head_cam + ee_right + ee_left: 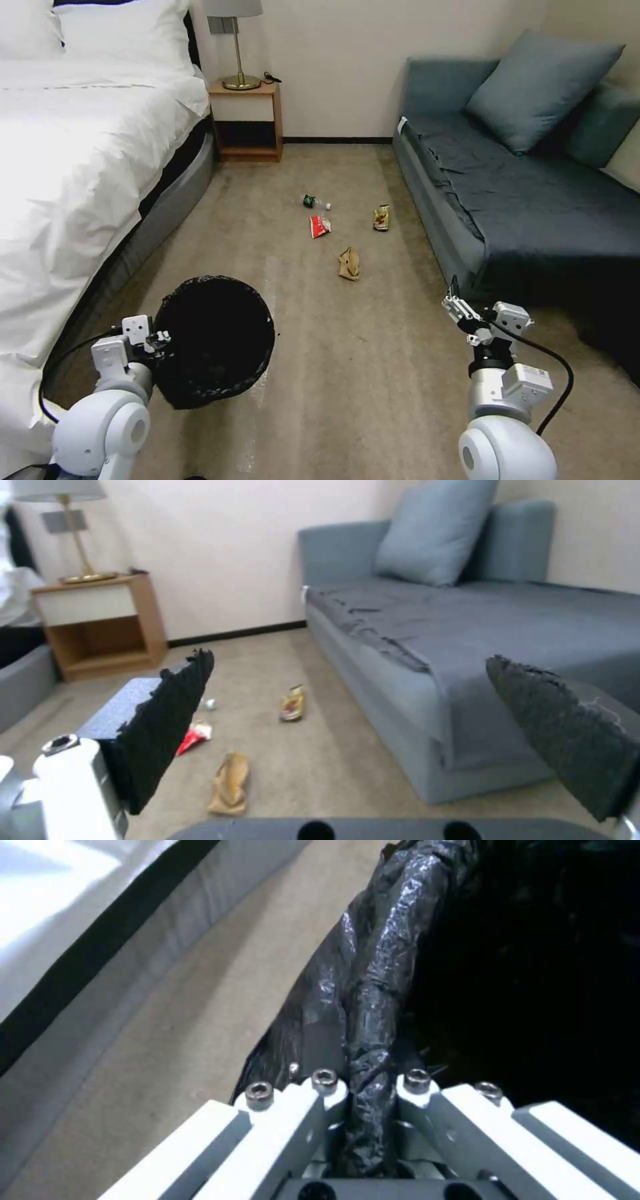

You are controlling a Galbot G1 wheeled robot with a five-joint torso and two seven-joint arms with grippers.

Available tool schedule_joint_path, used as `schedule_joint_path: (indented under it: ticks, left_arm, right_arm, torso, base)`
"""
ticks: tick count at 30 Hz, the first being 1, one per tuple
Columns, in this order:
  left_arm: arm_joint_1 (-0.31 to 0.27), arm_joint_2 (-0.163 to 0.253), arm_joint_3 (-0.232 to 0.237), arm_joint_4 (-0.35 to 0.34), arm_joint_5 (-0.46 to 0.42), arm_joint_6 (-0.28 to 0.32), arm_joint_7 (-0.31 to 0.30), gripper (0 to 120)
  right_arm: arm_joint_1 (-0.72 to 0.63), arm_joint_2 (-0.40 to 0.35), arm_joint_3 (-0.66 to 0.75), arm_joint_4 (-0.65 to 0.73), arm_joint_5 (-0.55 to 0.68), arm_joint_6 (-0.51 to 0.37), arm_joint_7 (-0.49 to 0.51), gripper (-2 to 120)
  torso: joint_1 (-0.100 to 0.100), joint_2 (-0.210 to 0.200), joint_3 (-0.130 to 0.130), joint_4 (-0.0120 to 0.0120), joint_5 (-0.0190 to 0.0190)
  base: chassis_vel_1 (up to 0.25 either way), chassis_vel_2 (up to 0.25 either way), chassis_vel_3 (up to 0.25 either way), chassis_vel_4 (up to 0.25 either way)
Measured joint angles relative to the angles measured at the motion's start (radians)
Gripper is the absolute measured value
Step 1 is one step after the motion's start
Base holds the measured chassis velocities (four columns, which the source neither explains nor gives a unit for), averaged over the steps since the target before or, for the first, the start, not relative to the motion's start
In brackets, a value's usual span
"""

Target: Pick up the trash bin, then pick up the garbage on the floor and place it into the trash bin.

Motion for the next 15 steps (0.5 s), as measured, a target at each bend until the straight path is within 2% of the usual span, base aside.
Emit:
schedule_joint_path:
  ticks: [4,8,15]
  left_arm:
    - [0.002,-0.018,0.002,0.001,0.004,-0.001,0.002,2]
    - [0.002,-0.023,0.005,0.007,0.005,-0.001,0.002,2]
    - [-0.004,-0.025,0.004,0.015,0.004,-0.002,0.002,2]
  right_arm:
    - [-0.016,-0.005,-0.025,-0.027,-0.017,0.071,-0.058,100]
    - [-0.017,-0.005,-0.034,-0.046,-0.036,0.106,-0.08,100]
    - [-0.016,-0.001,-0.047,-0.058,-0.05,0.122,-0.096,100]
  torso:
    - [0.0,0.0,0.0,0.0,-0.0001]
    - [0.0,0.0,0.0,-0.0001,-0.0001]
    - [0.0,0.0,0.0,0.0,-0.0001]
  base:
    - [0.0,0.0,0.0,0.0]
    - [0.0,0.0,0.0,0.0]
    - [0.0,0.0,0.0,0.0]
